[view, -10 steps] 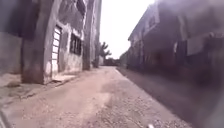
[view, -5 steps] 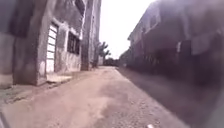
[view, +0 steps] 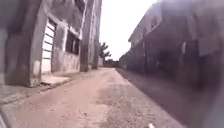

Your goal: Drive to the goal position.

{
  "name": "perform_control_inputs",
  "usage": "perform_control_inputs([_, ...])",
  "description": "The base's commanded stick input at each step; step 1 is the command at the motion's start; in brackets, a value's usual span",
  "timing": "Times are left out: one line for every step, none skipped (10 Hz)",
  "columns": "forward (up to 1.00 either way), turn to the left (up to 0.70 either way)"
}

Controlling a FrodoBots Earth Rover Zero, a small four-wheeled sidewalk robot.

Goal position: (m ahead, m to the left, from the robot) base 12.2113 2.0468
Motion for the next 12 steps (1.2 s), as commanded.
perform_control_inputs([0.6, 0.0])
perform_control_inputs([0.6, 0.0])
perform_control_inputs([0.6, 0.0])
perform_control_inputs([0.6, 0.0])
perform_control_inputs([0.6, 0.0])
perform_control_inputs([0.6, 0.0])
perform_control_inputs([0.6, 0.0])
perform_control_inputs([0.6, 0.0])
perform_control_inputs([0.6, 0.0])
perform_control_inputs([0.6, 0.0])
perform_control_inputs([0.6, 0.0])
perform_control_inputs([0.6, 0.0])
